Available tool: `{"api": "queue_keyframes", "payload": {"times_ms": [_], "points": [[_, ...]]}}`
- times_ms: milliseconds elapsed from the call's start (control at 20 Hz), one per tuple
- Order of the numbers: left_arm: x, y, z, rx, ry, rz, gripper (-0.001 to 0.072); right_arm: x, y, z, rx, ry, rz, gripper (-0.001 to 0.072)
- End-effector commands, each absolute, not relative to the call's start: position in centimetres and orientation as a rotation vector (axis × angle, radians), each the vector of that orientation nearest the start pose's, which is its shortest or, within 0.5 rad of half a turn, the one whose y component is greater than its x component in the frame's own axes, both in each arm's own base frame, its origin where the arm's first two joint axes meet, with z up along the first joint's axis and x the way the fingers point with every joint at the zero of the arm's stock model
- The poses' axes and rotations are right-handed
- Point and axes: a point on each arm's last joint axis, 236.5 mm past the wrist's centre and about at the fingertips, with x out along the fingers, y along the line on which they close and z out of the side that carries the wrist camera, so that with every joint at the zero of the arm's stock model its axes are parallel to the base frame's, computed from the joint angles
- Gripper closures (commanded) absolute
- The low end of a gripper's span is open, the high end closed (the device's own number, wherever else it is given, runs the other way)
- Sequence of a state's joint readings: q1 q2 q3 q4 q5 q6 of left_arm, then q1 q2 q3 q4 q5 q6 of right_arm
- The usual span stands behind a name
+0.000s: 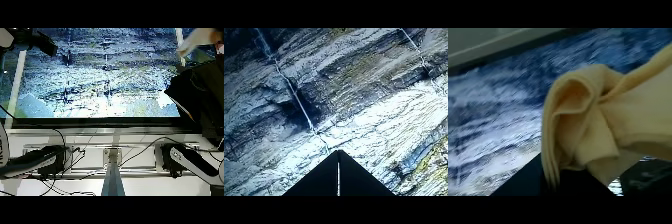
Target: Fold the clothes and pants, and hang the long-sleeved shirts on hangers.
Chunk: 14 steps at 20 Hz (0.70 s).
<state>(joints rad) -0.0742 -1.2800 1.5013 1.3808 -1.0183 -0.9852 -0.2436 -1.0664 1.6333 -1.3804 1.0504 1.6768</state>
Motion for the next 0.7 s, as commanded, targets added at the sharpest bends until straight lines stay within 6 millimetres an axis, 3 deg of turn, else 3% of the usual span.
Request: {"api": "queue_keyframes", "payload": {"times_ms": [0,150,300,350,400,450,500,550,650], "points": [[47.0,-7.2,16.6,0.425,0.721,-0.408,0.0692,31.3,-16.2,35.9,0.268,0.38,-0.507,0.0698],[47.0,-7.2,16.6,0.425,0.722,-0.408,0.0692,21.7,-22.7,33.9,0.312,0.492,-0.853,0.0699],[47.1,-7.2,16.4,0.425,0.724,-0.408,0.0692,14.7,-24.9,29.6,0.478,0.664,-1.069,0.0698],[47.1,-7.2,16.3,0.425,0.727,-0.409,0.0692,13.0,-25.4,29.0,0.517,0.682,-1.121,0.0661],[47.1,-7.2,16.2,0.425,0.729,-0.409,0.0692,12.1,-26.0,28.9,0.537,0.674,-1.158,0.0453],[47.1,-7.2,16.2,0.425,0.729,-0.409,0.0692,11.4,-26.4,28.9,0.548,0.671,-1.181,0.0156],[47.1,-7.2,16.2,0.425,0.73,-0.409,0.0692,11.2,-26.6,28.9,0.549,0.668,-1.188,0.0002],[47.1,-7.2,16.1,0.424,0.73,-0.41,0.0692,11.5,-26.6,29.0,0.544,0.663,-1.178,0.0023],[47.2,-7.2,16.1,0.425,0.731,-0.409,0.0692,14.5,-25.7,28.7,0.57,0.654,-1.044,0.0052]]}}
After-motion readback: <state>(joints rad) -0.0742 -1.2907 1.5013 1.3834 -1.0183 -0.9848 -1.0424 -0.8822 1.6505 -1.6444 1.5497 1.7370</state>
